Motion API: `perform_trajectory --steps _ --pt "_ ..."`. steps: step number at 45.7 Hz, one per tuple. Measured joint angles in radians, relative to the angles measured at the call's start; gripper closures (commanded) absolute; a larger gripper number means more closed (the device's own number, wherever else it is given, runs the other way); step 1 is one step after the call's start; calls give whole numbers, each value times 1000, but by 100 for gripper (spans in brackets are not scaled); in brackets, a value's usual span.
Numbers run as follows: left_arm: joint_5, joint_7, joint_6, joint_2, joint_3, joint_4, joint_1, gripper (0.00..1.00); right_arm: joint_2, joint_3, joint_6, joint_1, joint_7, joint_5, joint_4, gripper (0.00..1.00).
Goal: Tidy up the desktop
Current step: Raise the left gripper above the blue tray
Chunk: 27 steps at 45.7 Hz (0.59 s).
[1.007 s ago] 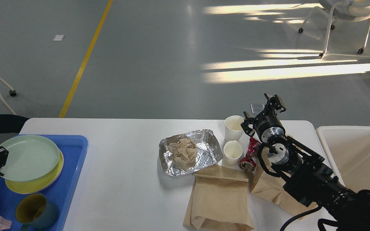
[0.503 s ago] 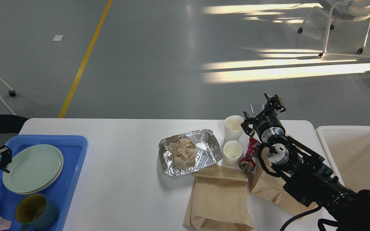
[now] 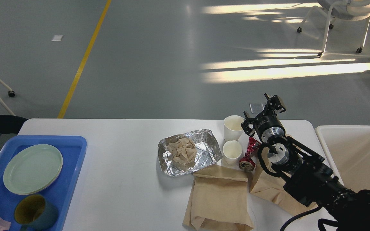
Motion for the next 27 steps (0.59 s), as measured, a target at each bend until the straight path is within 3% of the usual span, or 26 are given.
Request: perform_trajectory --steps 27 --pt "-39 -32 -2 -21 -812 35 205 4 0 0 0 0 0 0 0 0"
